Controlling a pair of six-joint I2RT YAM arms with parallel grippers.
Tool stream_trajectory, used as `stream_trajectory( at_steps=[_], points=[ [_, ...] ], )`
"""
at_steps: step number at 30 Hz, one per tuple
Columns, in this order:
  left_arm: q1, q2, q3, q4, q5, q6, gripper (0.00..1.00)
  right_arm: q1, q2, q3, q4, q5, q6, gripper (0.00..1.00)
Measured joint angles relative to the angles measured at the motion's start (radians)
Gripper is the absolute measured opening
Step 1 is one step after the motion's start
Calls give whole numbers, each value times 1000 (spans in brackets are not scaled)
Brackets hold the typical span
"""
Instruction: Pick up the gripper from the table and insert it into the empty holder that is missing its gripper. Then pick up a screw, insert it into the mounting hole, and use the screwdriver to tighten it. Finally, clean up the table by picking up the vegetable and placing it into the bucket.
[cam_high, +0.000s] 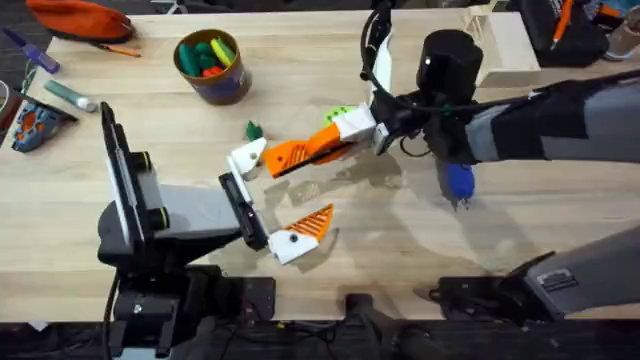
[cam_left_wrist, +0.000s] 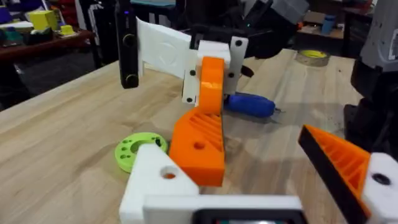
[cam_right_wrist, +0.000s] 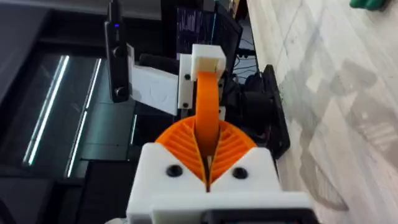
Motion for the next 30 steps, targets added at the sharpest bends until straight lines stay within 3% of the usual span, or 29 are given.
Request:
stream_trajectory(
  at_steps=[30],
  points=[
    [0,0,0,0,-3,0,985,32,0,0,0,50,-87,9]
  ],
)
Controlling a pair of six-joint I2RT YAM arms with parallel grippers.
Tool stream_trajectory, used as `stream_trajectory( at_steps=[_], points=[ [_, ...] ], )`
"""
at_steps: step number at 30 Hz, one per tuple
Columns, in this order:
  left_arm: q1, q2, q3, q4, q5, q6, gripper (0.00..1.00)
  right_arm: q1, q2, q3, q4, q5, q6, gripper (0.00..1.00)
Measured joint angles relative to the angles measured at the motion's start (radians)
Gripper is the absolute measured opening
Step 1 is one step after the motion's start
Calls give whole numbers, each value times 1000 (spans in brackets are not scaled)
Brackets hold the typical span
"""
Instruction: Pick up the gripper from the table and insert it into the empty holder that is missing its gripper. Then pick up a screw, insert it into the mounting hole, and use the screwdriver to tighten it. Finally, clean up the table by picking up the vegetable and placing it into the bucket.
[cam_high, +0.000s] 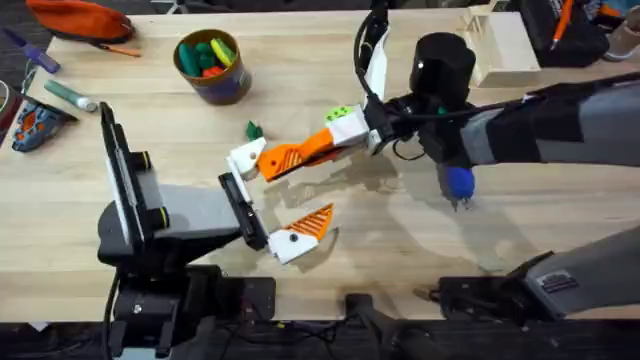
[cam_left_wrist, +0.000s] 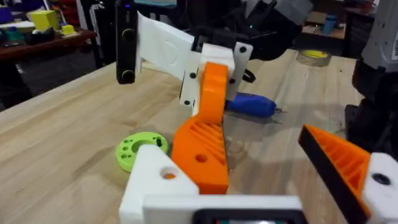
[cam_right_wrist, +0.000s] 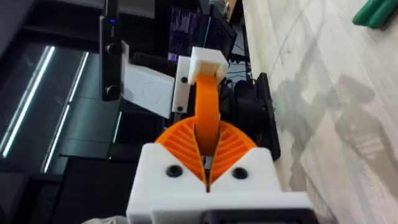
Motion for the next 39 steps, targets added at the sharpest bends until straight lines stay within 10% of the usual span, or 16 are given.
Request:
stream_trajectory(
  at_steps=[39],
  points=[
    [0,0,0,0,0,-7,985,-6,29,6,37,37,80,9]
  ],
)
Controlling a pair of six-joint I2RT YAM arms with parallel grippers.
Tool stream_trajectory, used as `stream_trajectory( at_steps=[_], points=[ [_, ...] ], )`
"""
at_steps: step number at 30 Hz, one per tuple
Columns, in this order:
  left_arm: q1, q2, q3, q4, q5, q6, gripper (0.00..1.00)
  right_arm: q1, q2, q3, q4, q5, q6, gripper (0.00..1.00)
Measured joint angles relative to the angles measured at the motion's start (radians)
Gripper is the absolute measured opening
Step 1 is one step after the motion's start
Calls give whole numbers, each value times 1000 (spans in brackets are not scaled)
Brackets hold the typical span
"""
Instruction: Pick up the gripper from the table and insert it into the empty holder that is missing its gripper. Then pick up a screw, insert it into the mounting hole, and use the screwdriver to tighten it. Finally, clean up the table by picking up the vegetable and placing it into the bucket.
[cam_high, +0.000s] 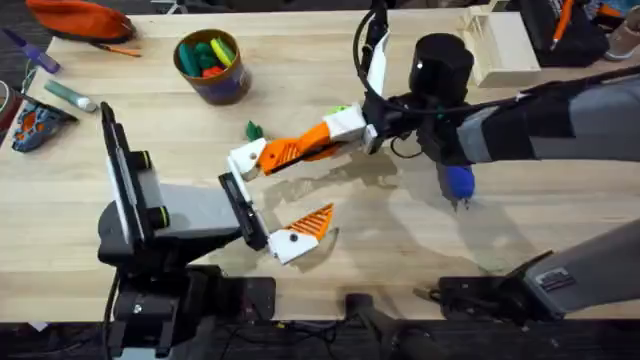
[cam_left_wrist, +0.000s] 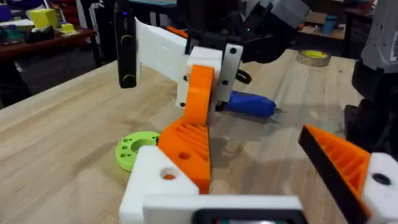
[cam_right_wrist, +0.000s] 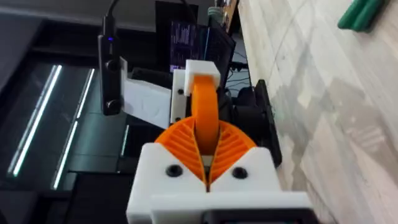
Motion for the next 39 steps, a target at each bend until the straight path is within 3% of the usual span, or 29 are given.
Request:
stream_trajectory(
  at_steps=[39],
  points=[
    [0,0,0,0,-2,3,986,64,0,6,51,88,25,9]
  ],
)
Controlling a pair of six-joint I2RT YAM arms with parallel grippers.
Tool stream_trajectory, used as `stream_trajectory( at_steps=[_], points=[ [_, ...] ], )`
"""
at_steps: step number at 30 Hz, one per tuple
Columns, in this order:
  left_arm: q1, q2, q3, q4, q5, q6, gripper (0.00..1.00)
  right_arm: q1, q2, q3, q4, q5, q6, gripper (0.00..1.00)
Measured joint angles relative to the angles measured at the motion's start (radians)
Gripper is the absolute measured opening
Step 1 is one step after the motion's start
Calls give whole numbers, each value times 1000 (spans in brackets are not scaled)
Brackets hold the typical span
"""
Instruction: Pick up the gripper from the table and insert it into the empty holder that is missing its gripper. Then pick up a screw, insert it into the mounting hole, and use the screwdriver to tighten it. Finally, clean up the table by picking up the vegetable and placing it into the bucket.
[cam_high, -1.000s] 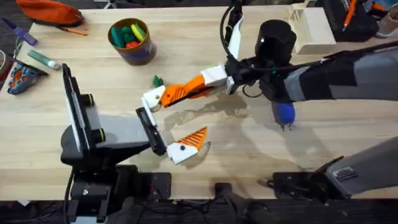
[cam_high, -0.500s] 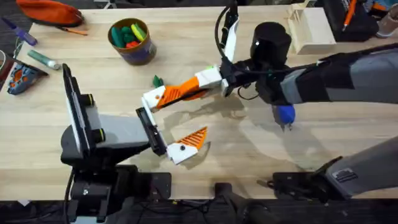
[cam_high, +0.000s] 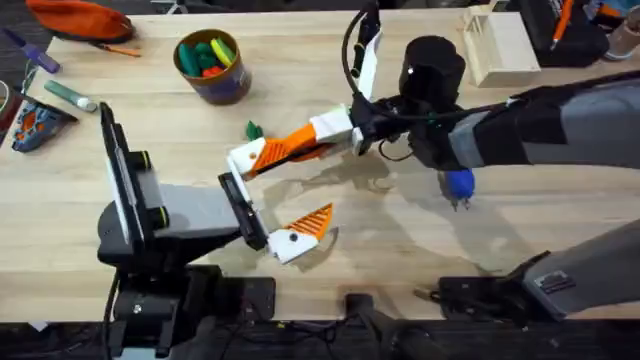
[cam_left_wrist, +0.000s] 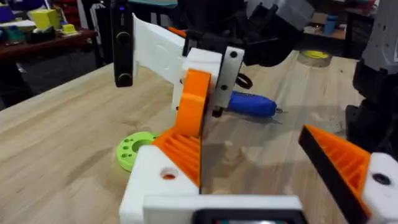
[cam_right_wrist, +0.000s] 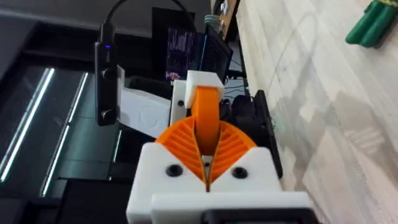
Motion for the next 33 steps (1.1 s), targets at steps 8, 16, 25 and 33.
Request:
stream_trajectory(
  at_steps=[8,16,25,33],
  points=[
    [1,0,0,0,-3,4,985,21,0,15,-6,9,0,9],
    [1,0,0,0,-6,4,985,22,0,15,-6,23,0,9],
    [1,0,0,0,-3,4,986,14,0,15,-6,23,0,9],
    [1,0,0,0,-2,4,986,13,0,15,-6,23,0,9]
  ],
)
